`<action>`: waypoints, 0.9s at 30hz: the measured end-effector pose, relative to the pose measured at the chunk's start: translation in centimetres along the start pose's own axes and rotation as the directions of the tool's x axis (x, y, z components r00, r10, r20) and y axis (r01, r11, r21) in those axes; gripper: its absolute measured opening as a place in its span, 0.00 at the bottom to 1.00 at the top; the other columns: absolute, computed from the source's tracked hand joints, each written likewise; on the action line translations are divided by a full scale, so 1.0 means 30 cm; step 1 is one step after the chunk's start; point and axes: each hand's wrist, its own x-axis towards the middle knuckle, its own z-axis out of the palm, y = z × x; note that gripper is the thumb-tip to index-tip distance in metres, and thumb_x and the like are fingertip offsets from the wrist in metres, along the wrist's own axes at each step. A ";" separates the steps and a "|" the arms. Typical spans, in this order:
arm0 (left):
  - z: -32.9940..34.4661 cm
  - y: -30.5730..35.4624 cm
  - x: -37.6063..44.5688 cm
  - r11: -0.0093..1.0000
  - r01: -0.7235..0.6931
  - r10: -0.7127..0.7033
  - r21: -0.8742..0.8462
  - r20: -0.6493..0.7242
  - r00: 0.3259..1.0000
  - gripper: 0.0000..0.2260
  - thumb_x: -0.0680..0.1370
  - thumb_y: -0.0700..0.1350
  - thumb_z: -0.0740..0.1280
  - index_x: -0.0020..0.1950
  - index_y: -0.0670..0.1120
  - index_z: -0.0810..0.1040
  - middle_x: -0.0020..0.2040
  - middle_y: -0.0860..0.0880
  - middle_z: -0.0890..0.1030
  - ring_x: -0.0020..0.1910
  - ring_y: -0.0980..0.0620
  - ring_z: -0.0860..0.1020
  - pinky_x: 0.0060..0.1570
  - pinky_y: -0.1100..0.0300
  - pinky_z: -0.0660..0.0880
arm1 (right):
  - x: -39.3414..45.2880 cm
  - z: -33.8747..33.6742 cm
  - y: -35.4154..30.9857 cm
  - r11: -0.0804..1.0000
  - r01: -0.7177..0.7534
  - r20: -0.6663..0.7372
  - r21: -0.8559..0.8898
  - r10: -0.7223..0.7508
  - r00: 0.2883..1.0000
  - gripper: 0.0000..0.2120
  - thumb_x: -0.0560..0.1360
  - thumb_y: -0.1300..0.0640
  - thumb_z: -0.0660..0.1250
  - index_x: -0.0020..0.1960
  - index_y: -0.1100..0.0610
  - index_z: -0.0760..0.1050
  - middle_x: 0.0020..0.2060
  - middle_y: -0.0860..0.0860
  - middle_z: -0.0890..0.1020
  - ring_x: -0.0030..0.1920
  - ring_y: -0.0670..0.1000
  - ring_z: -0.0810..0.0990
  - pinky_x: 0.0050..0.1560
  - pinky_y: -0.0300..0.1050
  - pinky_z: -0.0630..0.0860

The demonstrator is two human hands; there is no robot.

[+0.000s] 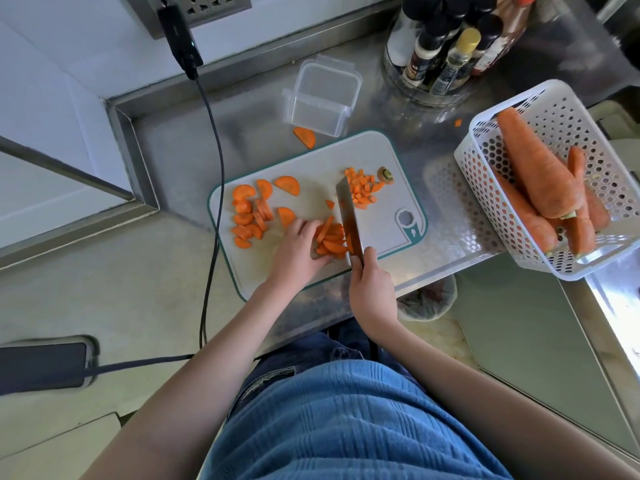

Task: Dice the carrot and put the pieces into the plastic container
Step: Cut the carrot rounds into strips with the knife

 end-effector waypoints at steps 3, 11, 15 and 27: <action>0.004 -0.006 -0.011 0.999 -0.040 0.042 0.033 -0.051 0.998 0.24 0.65 0.50 0.78 0.56 0.42 0.75 0.54 0.43 0.71 0.51 0.44 0.74 0.46 0.52 0.75 | 0.011 0.002 -0.005 1.000 0.014 0.005 0.022 -0.014 1.000 0.11 0.83 0.50 0.50 0.48 0.57 0.62 0.33 0.55 0.76 0.32 0.58 0.74 0.27 0.47 0.65; -0.012 -0.006 -0.004 0.992 -0.106 0.111 0.074 -0.071 0.991 0.22 0.69 0.51 0.74 0.59 0.42 0.78 0.55 0.46 0.77 0.56 0.44 0.74 0.56 0.50 0.73 | 0.065 -0.018 -0.005 0.996 0.086 0.042 0.000 -0.086 0.995 0.12 0.83 0.50 0.53 0.45 0.57 0.61 0.31 0.53 0.73 0.31 0.58 0.72 0.28 0.47 0.63; -0.029 -0.010 0.013 0.989 -0.128 0.132 0.079 -0.047 0.990 0.19 0.68 0.49 0.76 0.56 0.44 0.81 0.55 0.47 0.78 0.56 0.44 0.73 0.58 0.49 0.72 | 0.063 -0.027 0.009 0.996 0.079 0.035 0.037 -0.080 0.996 0.12 0.83 0.50 0.53 0.44 0.57 0.62 0.30 0.52 0.73 0.30 0.56 0.72 0.28 0.46 0.64; -0.021 0.111 0.016 0.967 -0.253 0.250 -0.022 -0.102 0.963 0.18 0.74 0.35 0.69 0.64 0.39 0.77 0.60 0.43 0.78 0.59 0.45 0.75 0.61 0.57 0.71 | 0.069 -0.046 0.004 0.945 0.062 -0.009 0.322 -0.062 0.998 0.13 0.82 0.54 0.56 0.41 0.58 0.62 0.28 0.50 0.69 0.29 0.52 0.67 0.31 0.50 0.66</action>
